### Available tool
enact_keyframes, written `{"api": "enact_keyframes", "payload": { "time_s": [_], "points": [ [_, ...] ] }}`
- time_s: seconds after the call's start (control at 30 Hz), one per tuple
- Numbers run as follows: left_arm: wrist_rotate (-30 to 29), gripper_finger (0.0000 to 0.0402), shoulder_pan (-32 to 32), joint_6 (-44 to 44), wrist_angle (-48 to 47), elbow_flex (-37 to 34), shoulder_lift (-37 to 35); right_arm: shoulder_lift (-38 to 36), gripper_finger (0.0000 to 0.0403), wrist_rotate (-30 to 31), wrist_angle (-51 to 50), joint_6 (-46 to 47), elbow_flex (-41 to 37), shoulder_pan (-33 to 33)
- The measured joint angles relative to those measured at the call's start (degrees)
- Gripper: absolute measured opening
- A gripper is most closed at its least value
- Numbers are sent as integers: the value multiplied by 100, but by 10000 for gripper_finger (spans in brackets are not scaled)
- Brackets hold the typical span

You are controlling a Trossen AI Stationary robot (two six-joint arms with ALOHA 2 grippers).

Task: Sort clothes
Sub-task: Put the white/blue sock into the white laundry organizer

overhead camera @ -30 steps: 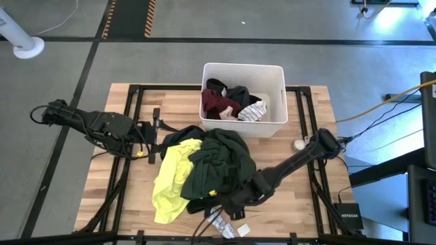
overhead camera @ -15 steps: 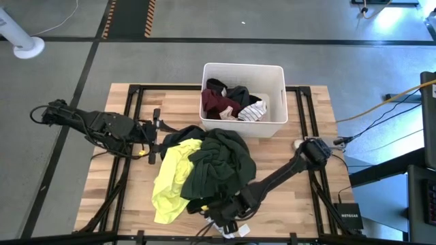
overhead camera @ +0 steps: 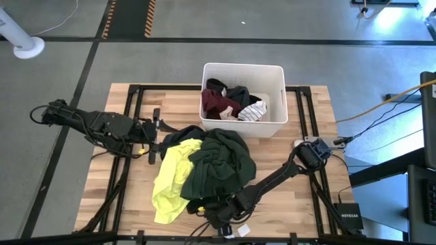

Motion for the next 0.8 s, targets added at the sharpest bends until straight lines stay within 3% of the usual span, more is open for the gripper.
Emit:
{"api": "enact_keyframes", "payload": {
  "time_s": [0.2,0.47,0.67,0.8],
  "points": [
    [0,182,0,-147,56,0,0,10,154,138,101,151,0,-9],
    [0,182,0,-226,6,1,0,54,17,-71,47,147,4,-81],
    [0,182,0,-234,41,2,0,29,15,-151,-181,220,67,-114],
    [-2,182,0,-183,33,0,0,-60,7,-97,-922,200,618,-112]
  ]
}}
